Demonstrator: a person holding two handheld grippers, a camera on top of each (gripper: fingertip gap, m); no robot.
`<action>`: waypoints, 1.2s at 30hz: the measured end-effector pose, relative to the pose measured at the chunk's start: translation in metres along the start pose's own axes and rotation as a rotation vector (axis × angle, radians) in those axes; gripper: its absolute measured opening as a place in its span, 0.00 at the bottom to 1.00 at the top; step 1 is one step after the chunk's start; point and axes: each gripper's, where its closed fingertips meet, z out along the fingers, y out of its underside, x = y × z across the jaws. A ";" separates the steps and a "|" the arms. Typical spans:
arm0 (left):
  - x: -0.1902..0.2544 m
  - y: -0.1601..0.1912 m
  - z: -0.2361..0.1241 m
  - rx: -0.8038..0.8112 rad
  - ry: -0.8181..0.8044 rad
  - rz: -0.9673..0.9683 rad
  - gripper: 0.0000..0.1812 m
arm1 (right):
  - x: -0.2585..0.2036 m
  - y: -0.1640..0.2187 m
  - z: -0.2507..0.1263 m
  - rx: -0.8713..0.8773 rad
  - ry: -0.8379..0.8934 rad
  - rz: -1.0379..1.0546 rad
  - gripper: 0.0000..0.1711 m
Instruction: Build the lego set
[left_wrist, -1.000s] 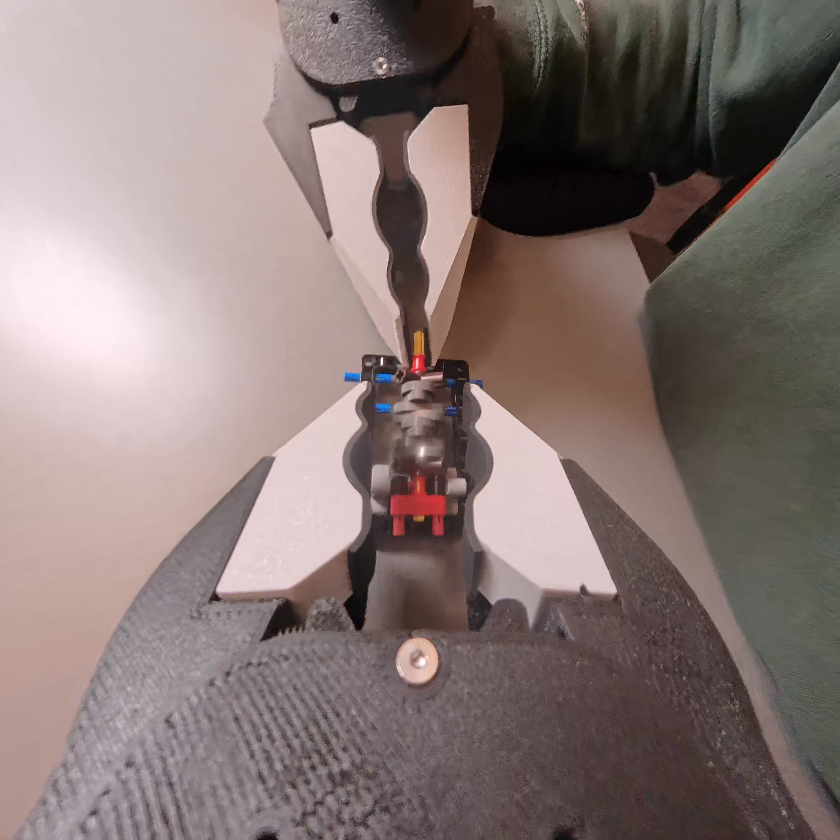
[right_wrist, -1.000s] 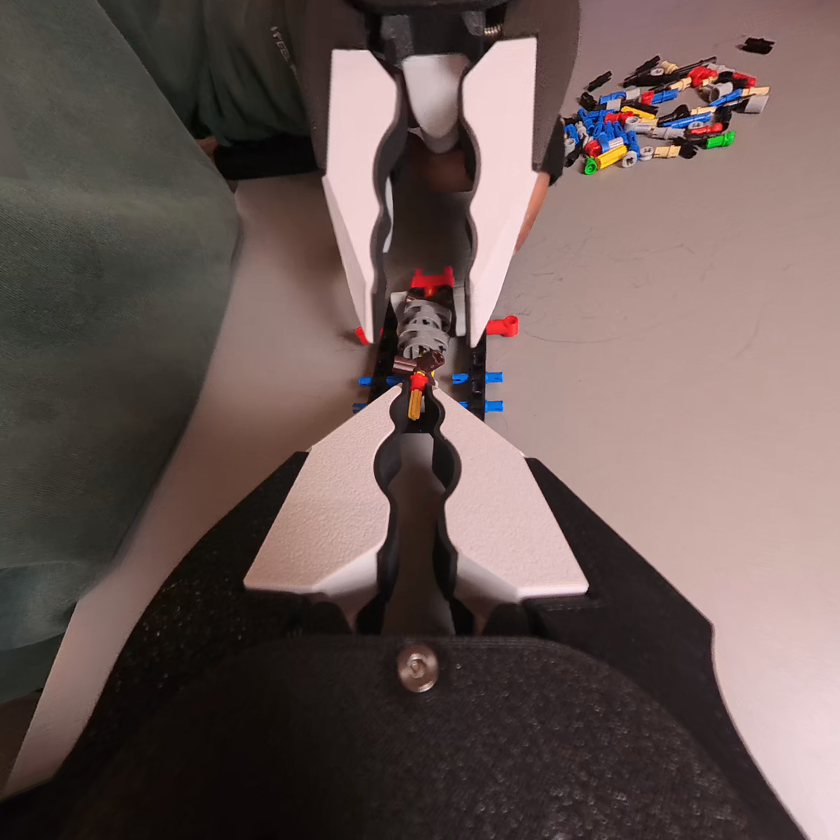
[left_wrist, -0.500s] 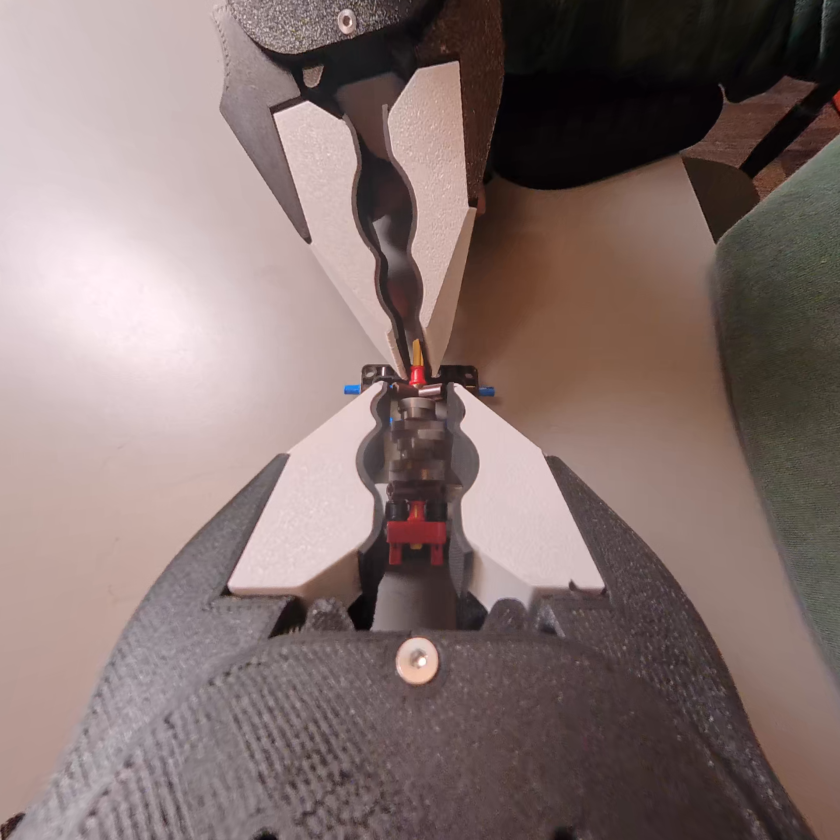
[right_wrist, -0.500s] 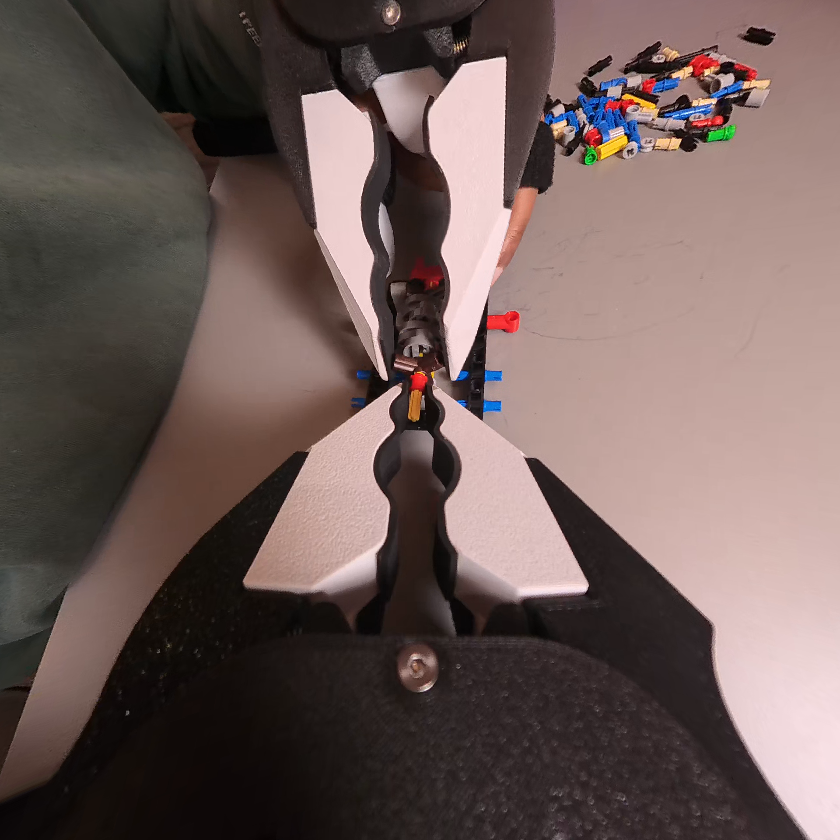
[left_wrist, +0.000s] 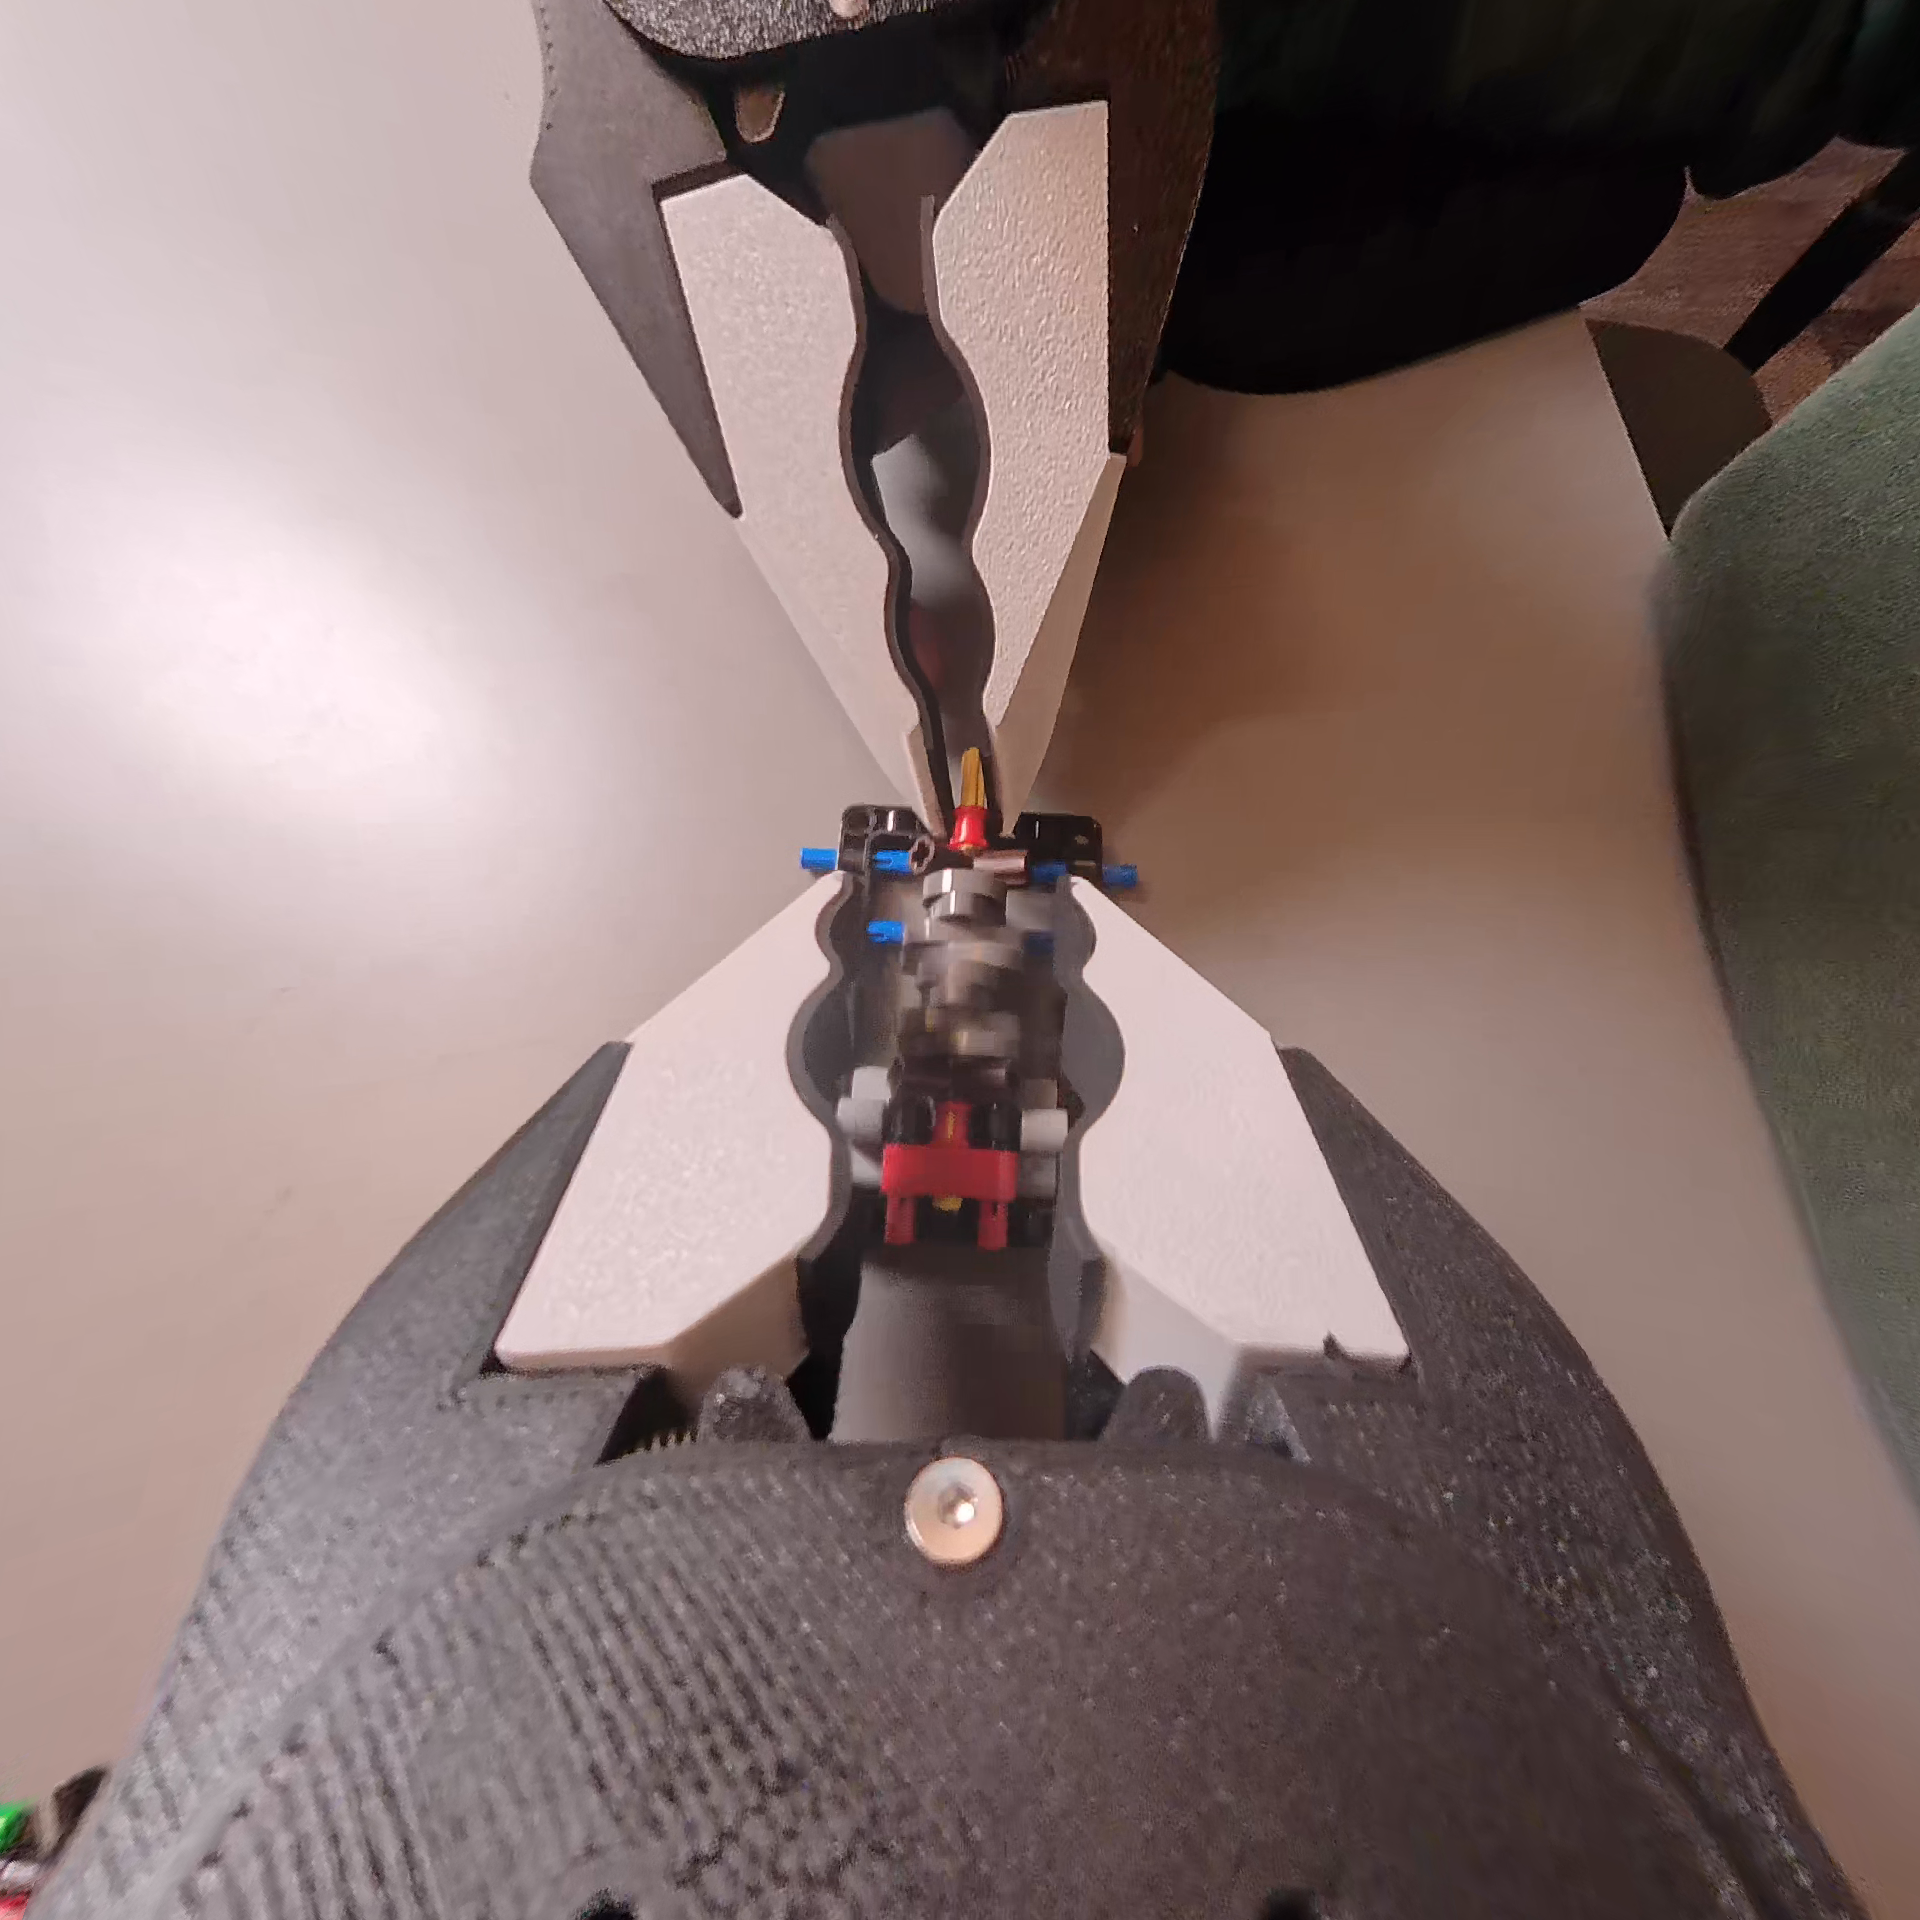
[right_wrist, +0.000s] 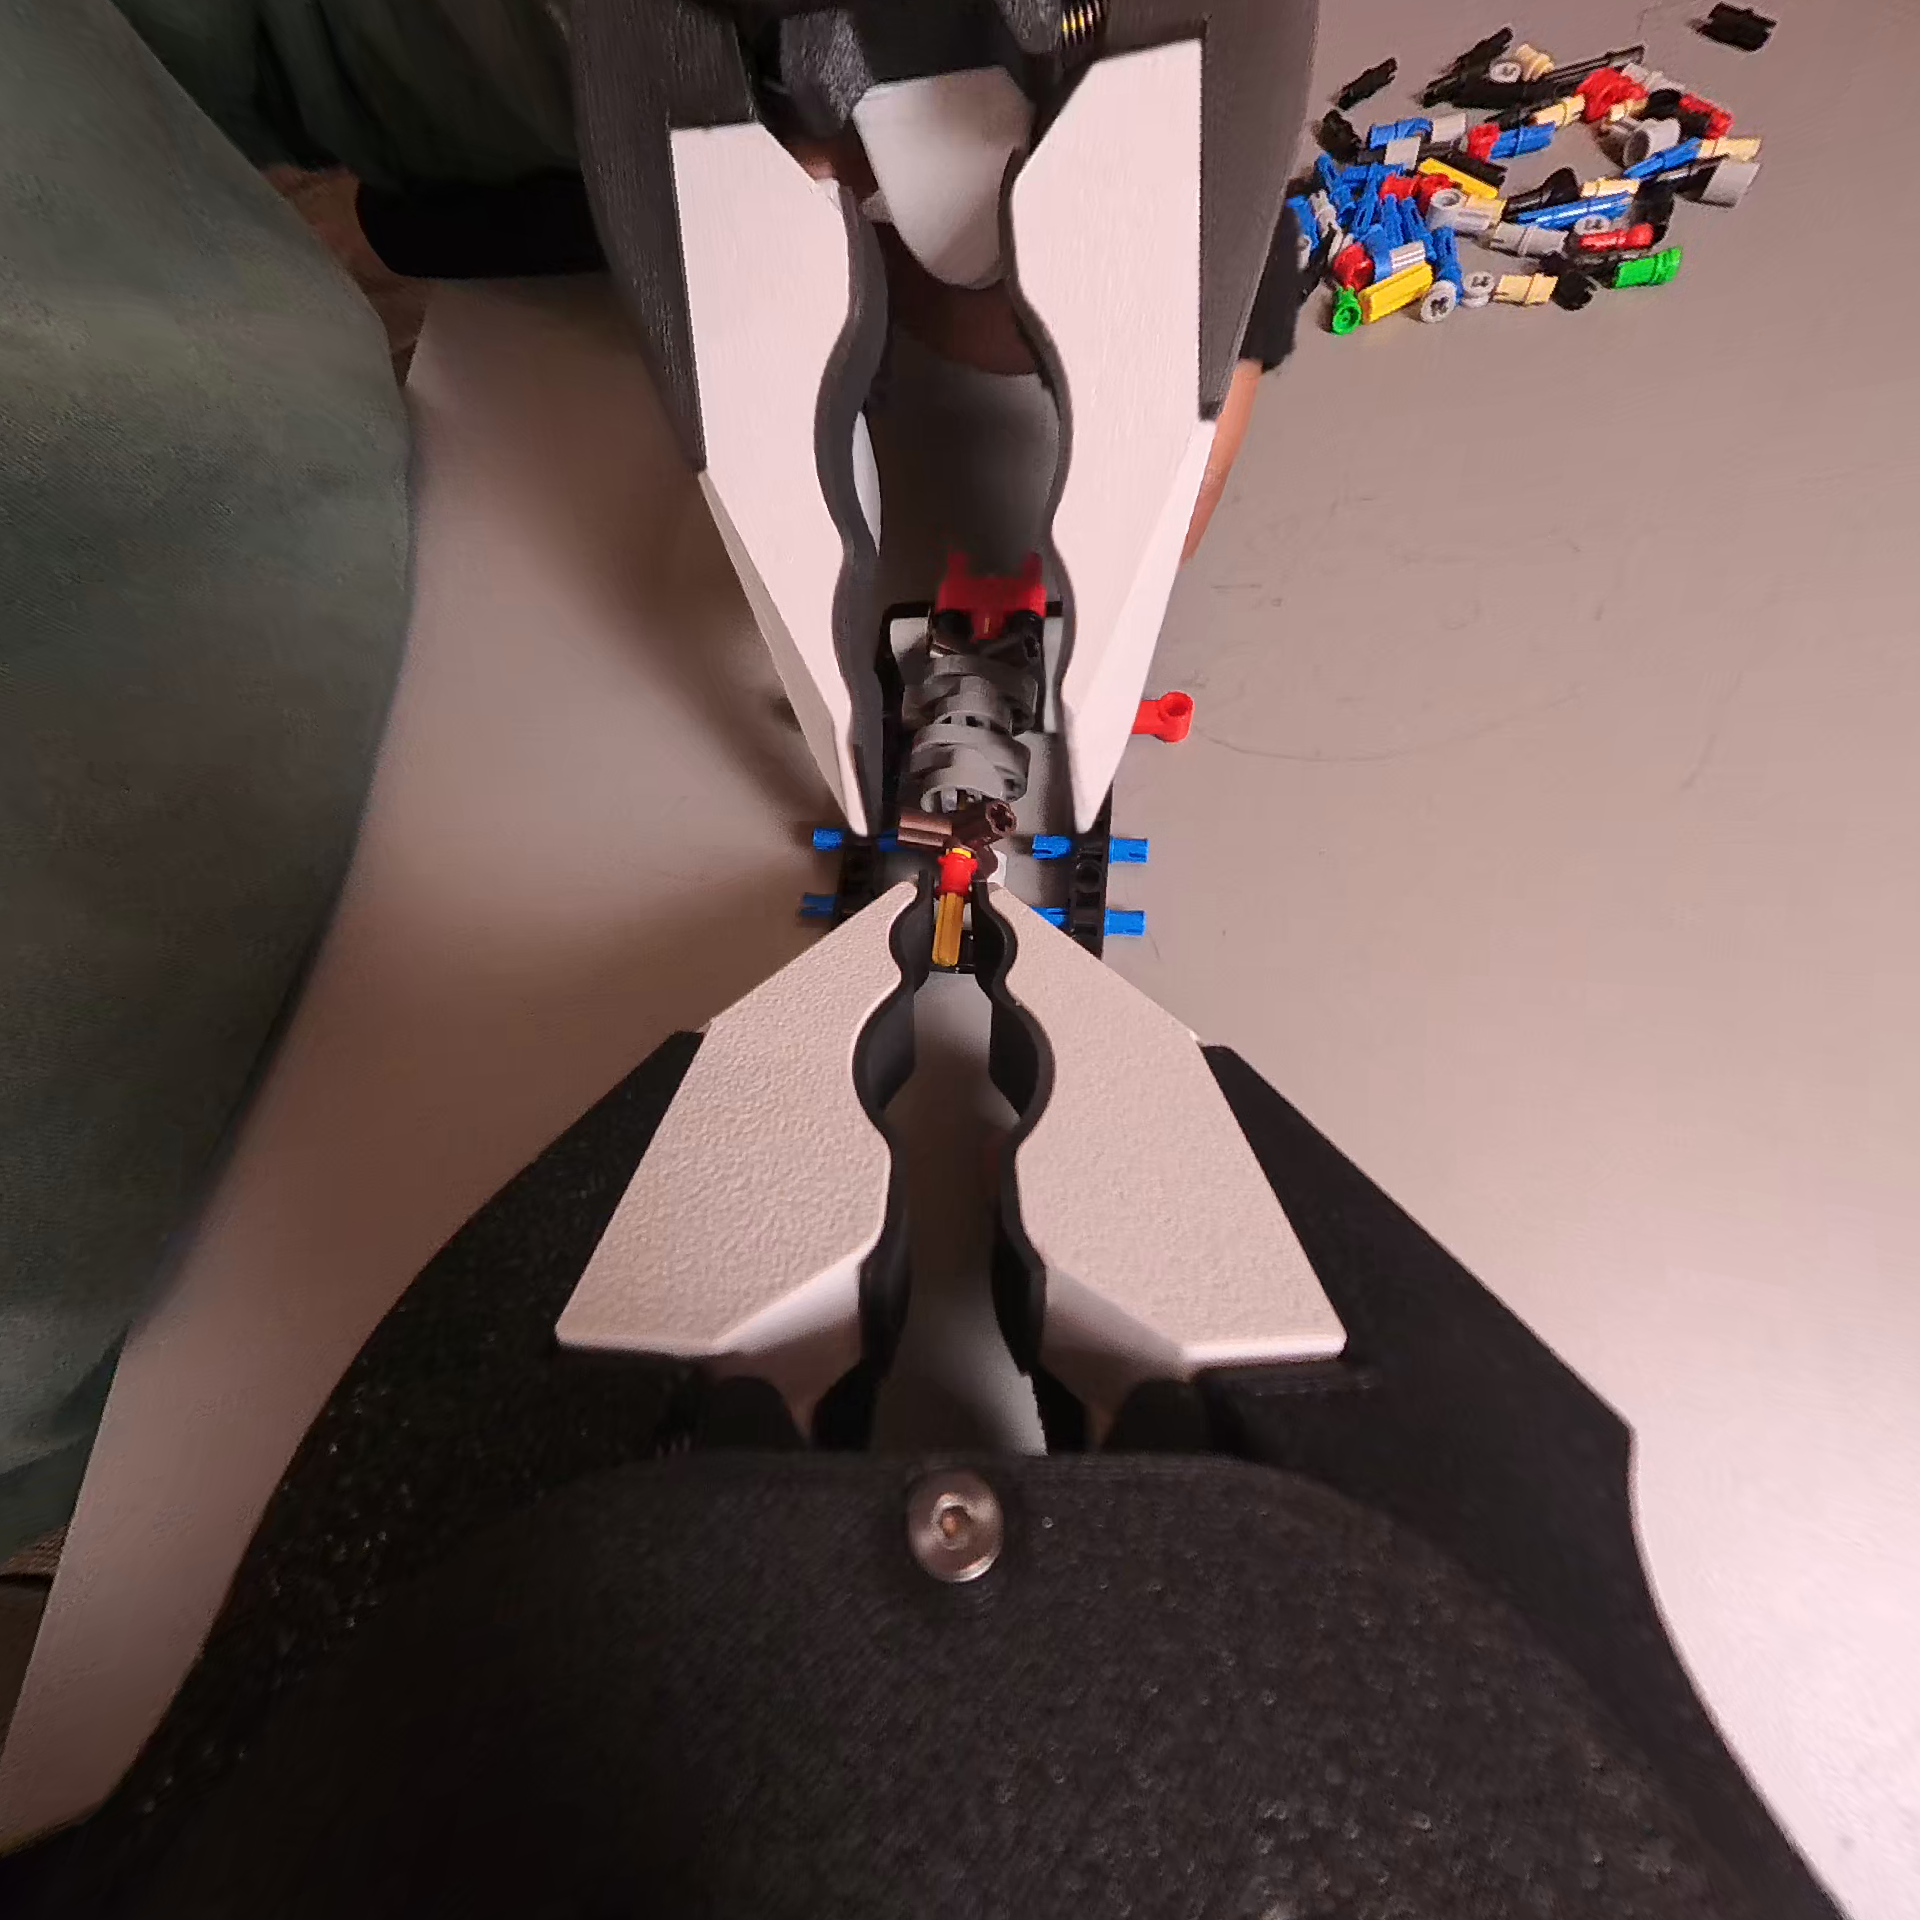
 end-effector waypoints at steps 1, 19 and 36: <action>-0.001 0.003 -0.004 -0.010 -0.010 0.006 0.21 | 0.000 0.000 0.000 0.001 0.003 0.000 0.03; -0.001 0.054 -0.028 -0.062 -0.049 -0.019 0.43 | -0.001 -0.009 -0.003 0.010 0.074 -0.107 0.16; -0.002 0.051 -0.025 -0.068 -0.091 -0.045 0.32 | 0.002 -0.008 0.002 0.001 0.089 -0.096 0.12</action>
